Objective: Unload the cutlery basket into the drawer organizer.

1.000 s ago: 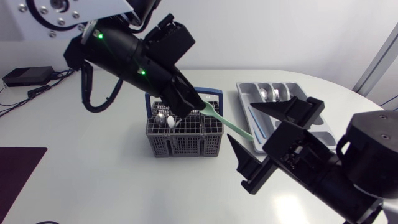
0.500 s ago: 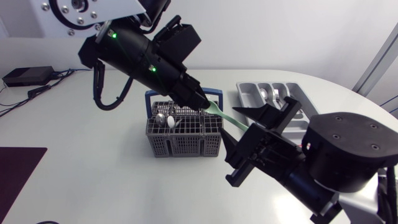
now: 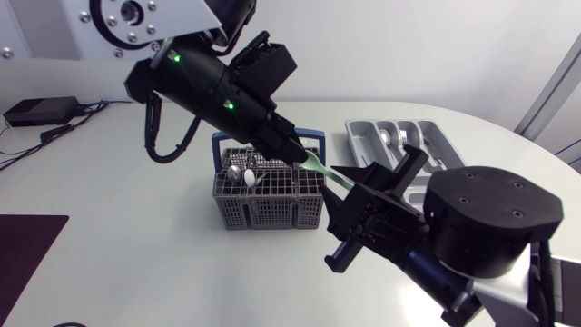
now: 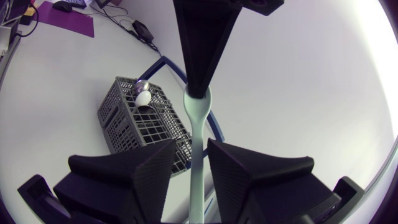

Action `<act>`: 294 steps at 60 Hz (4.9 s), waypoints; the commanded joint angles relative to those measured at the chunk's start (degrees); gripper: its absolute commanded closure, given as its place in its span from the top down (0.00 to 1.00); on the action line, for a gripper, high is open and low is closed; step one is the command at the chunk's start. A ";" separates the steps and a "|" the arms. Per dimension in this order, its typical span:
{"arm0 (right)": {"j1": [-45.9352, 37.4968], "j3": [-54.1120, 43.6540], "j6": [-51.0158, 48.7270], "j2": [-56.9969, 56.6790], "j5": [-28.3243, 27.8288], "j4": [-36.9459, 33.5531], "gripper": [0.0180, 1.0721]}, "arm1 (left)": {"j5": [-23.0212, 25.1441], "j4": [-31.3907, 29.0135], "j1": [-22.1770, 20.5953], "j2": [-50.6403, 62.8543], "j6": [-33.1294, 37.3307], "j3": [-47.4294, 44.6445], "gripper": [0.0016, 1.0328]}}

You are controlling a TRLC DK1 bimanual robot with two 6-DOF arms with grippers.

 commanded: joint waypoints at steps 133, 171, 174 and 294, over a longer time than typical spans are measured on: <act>-59.40 8.78 -21.05 -3.74 -60.37 -42.03 0.08 | -40.21 9.45 -7.68 -6.96 14.23 -15.81 0.66; -69.86 19.50 -27.30 9.88 -66.35 -49.15 0.08 | -52.86 3.30 -13.13 7.46 -3.88 -6.85 0.57; -70.04 19.50 -27.38 9.97 -66.35 -49.15 0.08 | -53.04 3.13 -12.95 8.16 -4.23 -6.85 0.57; -76.28 30.58 -56.04 33.61 -59.05 -53.11 0.06 | -63.67 14.38 -15.50 5.79 1.22 -12.83 0.10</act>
